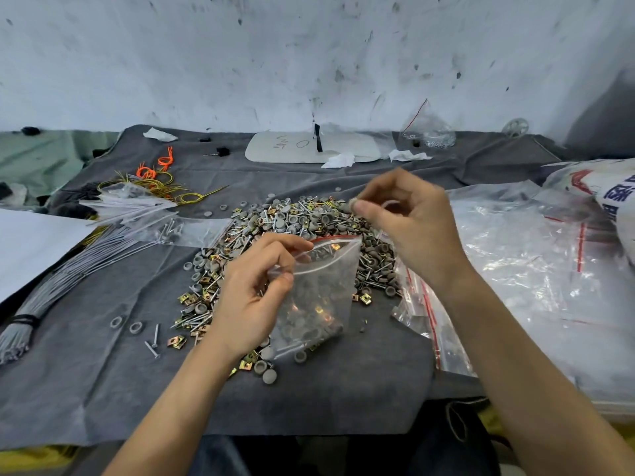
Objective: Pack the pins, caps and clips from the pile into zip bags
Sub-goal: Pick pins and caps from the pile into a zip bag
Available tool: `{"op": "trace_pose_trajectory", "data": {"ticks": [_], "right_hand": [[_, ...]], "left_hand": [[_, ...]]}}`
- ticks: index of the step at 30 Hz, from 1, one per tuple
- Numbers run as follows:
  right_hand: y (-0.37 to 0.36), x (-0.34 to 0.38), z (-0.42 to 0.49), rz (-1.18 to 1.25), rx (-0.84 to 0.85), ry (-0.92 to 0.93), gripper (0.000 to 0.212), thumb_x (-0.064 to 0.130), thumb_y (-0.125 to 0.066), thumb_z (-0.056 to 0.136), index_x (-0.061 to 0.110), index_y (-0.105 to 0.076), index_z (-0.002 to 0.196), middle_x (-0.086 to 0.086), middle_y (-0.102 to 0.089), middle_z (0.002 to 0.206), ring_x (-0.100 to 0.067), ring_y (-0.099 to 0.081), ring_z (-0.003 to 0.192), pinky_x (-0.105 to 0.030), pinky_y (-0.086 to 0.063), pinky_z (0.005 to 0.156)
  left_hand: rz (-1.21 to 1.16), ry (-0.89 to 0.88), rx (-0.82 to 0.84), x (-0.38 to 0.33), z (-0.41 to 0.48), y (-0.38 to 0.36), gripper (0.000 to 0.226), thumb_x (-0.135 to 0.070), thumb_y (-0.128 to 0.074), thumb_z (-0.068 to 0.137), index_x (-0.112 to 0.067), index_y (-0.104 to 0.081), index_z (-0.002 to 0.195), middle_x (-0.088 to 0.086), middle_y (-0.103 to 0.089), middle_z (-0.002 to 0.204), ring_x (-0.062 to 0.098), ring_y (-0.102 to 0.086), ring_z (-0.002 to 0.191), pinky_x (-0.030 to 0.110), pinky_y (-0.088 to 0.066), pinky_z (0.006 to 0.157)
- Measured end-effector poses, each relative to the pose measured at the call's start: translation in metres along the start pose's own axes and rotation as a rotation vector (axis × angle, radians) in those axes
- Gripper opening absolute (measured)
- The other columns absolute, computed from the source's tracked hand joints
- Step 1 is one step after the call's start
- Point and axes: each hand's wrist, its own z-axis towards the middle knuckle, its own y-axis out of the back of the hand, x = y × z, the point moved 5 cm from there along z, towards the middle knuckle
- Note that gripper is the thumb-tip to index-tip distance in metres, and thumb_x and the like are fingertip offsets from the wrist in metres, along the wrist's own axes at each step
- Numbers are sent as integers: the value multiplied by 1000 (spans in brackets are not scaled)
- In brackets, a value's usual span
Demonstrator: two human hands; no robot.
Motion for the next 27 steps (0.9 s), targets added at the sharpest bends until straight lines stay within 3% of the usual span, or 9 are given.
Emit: {"op": "trace_pose_trajectory", "data": {"ticks": [2, 5, 8, 11, 14, 16, 18, 23, 27], "right_hand": [[-13, 23, -2, -119, 133, 77, 15, 14, -78, 77, 24, -66, 79, 9, -70, 79, -5, -64, 78, -17, -49, 74], [-30, 26, -11, -388, 314, 110, 9, 21, -76, 79, 21, -71, 86, 13, -66, 86, -9, -58, 94, -26, -46, 86], [-17, 16, -9, -266, 156, 96, 8, 21, -71, 84, 18, -72, 91, 13, -69, 89, -7, -60, 90, -30, -48, 86], [3, -13, -4, -174, -78, -25, 10, 17, -67, 88, 27, -68, 84, 15, -66, 77, 3, -60, 72, -14, -47, 70], [-2, -68, -7, -373, 57, -253, 14, 9, -66, 87, 22, -69, 92, 5, -69, 89, -6, -63, 82, -21, -52, 79], [-13, -107, -20, -562, 224, -391, 14, 8, -66, 87, 13, -71, 99, -6, -71, 100, -16, -64, 91, -29, -50, 88], [-21, -135, -37, -678, 323, -445, 14, 10, -67, 86, 11, -72, 99, -9, -71, 102, -22, -64, 96, -29, -49, 87], [-29, -152, -49, -783, 331, -409, 12, 15, -69, 83, 13, -67, 95, -9, -67, 97, -27, -61, 95, -33, -49, 79], [-27, -150, -48, -655, 262, -441, 15, 10, -70, 80, 14, -69, 94, -7, -67, 89, -24, -62, 88, -29, -48, 74]], "left_hand": [[5, -15, 13, -3, 2, -3, 14, -19, -45, 82, -11, -50, 72, 2, -65, 111, 14, -64, 102, 29, -51, 88], [17, -27, 18, -5, 4, -4, 11, -20, -45, 82, -14, -50, 75, 2, -64, 113, 19, -64, 104, 33, -51, 88], [31, -36, 19, -5, 4, -1, 14, -19, -45, 82, -10, -50, 73, 4, -64, 112, 20, -63, 105, 35, -51, 89], [14, -18, 5, -1, 2, 1, 18, -17, -45, 81, -3, -50, 71, 6, -64, 112, 21, -64, 105, 46, -53, 90], [6, 4, -14, 2, -1, 5, 16, -17, -46, 82, -6, -51, 71, 4, -65, 113, 23, -63, 107, 55, -52, 88], [-6, 1, -22, 2, -1, 7, 14, -17, -46, 82, -9, -51, 71, 4, -65, 113, 23, -62, 108, 55, -52, 88], [-24, -6, -23, 0, -1, 7, 14, -17, -46, 83, -9, -51, 72, 5, -65, 113, 23, -62, 109, 52, -53, 90], [-33, 13, -21, 0, -1, 7, 18, -17, -46, 82, -4, -50, 71, 6, -65, 113, 23, -62, 108, 52, -53, 89], [-41, 10, -17, -1, -2, 8, 16, -17, -46, 82, -6, -50, 70, 5, -65, 112, 20, -62, 106, 38, -54, 90]]}}
